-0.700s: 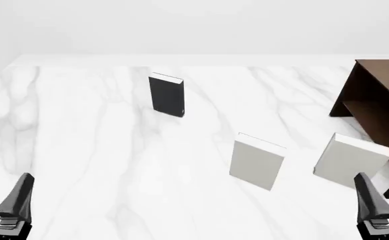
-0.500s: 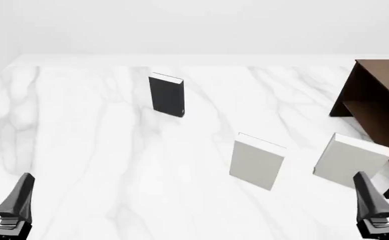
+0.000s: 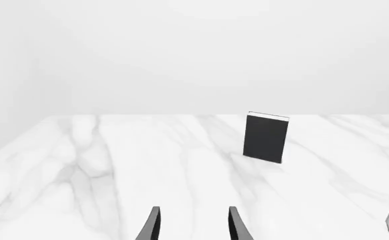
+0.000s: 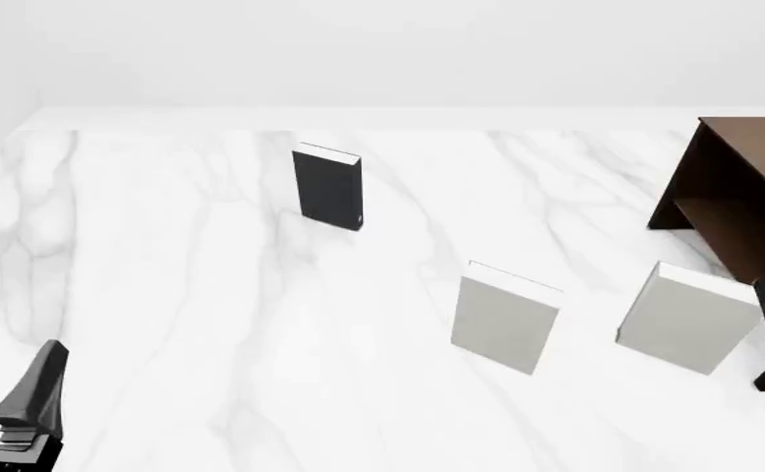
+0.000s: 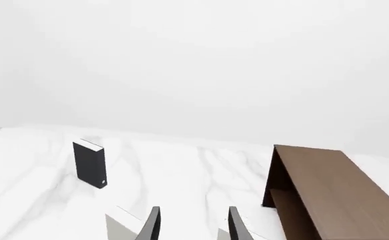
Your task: Pick up the book on the left and place it on top of the shelf.
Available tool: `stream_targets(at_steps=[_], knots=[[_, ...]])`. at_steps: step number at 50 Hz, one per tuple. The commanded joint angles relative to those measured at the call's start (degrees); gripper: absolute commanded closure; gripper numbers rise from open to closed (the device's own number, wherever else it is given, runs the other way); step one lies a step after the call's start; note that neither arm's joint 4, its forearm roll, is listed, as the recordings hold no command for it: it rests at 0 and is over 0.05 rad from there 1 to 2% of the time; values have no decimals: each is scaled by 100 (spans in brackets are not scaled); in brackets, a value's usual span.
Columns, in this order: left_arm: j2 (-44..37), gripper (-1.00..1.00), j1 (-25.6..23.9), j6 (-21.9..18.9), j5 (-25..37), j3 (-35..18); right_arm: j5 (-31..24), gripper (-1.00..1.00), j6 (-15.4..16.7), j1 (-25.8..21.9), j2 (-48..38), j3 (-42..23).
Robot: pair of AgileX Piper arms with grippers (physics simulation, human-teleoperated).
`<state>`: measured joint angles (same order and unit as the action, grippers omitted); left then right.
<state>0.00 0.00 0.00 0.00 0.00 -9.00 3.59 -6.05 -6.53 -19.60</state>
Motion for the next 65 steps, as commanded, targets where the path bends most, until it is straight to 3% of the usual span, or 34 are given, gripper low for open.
stream_targets(at_steps=[1,8,10,13,14,17,20,30,54,65], knots=[[0,-100,0,0,0,0,-194,-100,178,-454,-809,-1010],[0,-100,0,0,0,0,-312,-100,414,-691,-1466,-1564],[0,-100,0,0,0,0,-339,-100,665,-773,-1646,-1639],[0,-100,0,0,0,0,-423,-100,671,-846,-1784,-1788],[0,-100,0,0,0,0,-473,-100,874,-951,-1961,-1934],[0,-100,0,0,0,0,-498,-100,818,-977,-2165,-2138],[0,-100,0,0,0,0,-531,-100,1057,-1146,-2463,-2309],[0,-100,0,0,0,0,-568,-100,1205,-1471,-3255,-2962],[0,-100,0,0,0,0,-83,-100,1108,-1838,-4888,-3616],[0,-100,0,0,0,0,-17,-100,990,-2117,-5839,-4260]])
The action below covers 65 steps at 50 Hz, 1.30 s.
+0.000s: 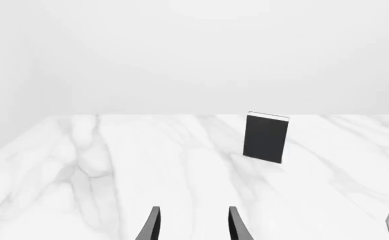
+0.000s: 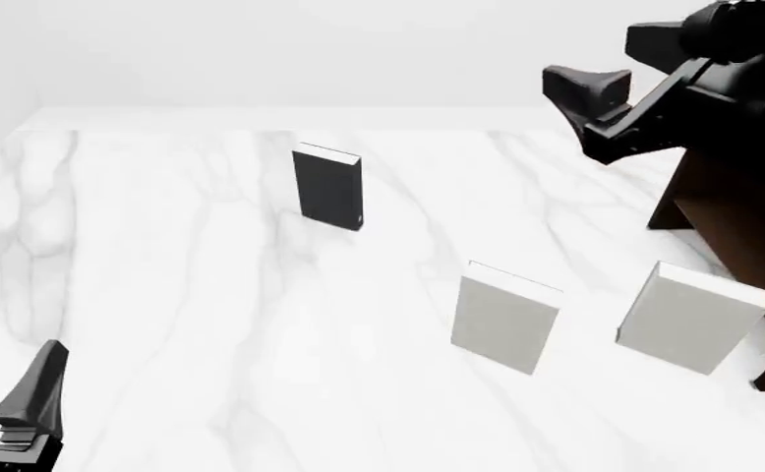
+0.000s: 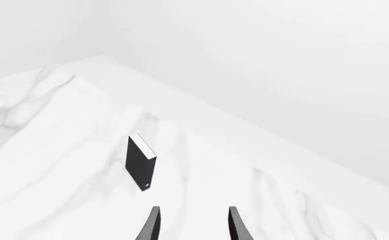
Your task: Pick up the book on the left and place it on top of the shelf.
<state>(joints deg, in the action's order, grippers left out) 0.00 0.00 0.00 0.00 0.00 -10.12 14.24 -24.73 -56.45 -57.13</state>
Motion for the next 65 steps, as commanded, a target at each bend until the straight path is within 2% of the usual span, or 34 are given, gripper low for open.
stream_targets(at_steps=[1,7,23,40,65], knots=[[0,-100,0,0,0,0,96,-100,-55,-292,-923,-541],[0,-100,0,0,0,0,196,-100,-134,-516,-1337,-721],[0,-100,0,0,0,0,558,-100,-251,-713,-2198,-1030],[0,-100,0,0,0,0,1059,-100,-473,-733,-3076,-1454],[0,-100,0,0,0,0,1394,-100,-630,-717,-3915,-1834]])
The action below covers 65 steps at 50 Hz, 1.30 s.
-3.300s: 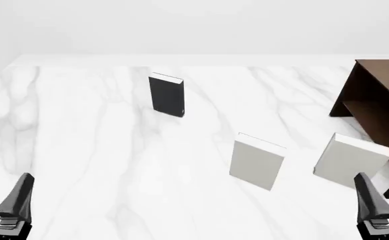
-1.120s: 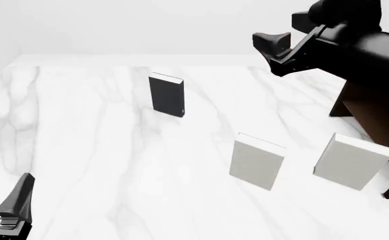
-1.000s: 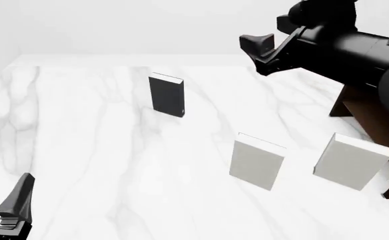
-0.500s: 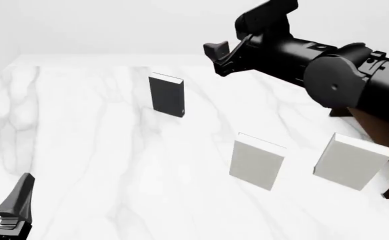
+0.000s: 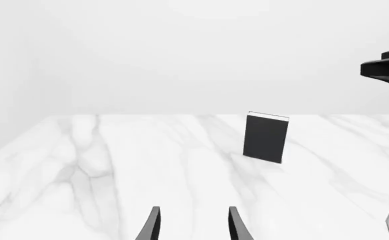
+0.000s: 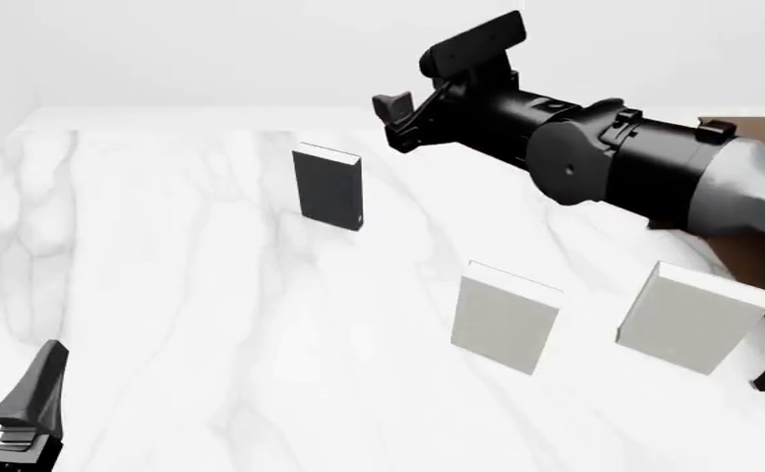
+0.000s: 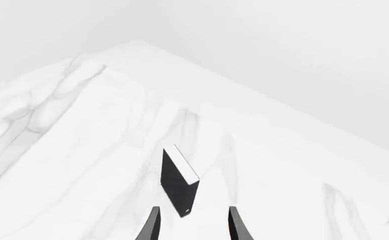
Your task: Pick up the book on the left and place it on top of the shelf.
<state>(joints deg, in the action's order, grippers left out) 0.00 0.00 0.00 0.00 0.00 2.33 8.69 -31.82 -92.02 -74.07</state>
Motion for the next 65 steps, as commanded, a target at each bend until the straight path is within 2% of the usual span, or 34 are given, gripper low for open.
stream_targets(at_steps=[1,39,65], knots=[[0,-100,0,0,0,0,155,-100,-82,-3,-392,-159],[0,-100,0,0,0,0,480,-100,-263,193,-1784,-917],[0,-100,0,0,0,0,470,-100,-203,282,-2690,-1598]])
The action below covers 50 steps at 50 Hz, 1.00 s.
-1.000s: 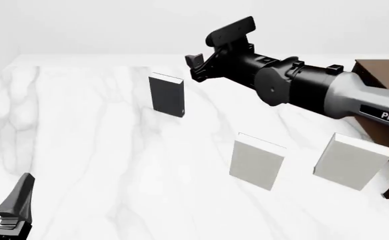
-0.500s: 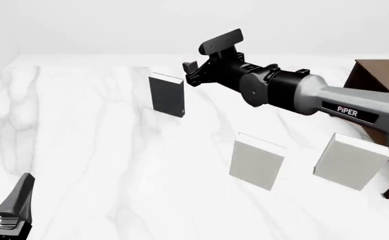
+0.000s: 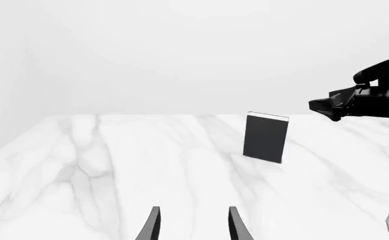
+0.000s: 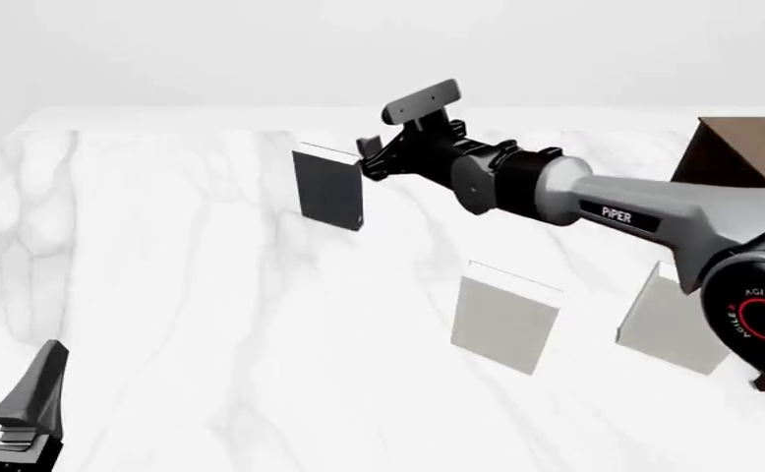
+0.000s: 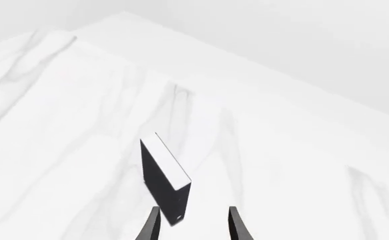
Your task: Pick up the book on the left and place it on top of the shelf.
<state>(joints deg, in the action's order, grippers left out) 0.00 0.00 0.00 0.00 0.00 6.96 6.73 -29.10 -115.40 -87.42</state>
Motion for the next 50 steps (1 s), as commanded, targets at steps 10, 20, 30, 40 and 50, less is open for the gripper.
stream_targets(at_steps=[10,20,30,40,50], knots=[[0,-100,0,0,0,0,-1,-100,-50,-26,-672,-551],[0,-100,0,0,0,0,-24,-100,-47,-24,-978,-790],[0,-100,0,0,0,0,-97,-100,-66,-44,-1287,-1086],[0,-100,0,0,0,0,-128,-100,-116,-65,-1522,-1317],[0,-100,0,0,0,0,-188,-100,-139,-73,-1841,-1629]])
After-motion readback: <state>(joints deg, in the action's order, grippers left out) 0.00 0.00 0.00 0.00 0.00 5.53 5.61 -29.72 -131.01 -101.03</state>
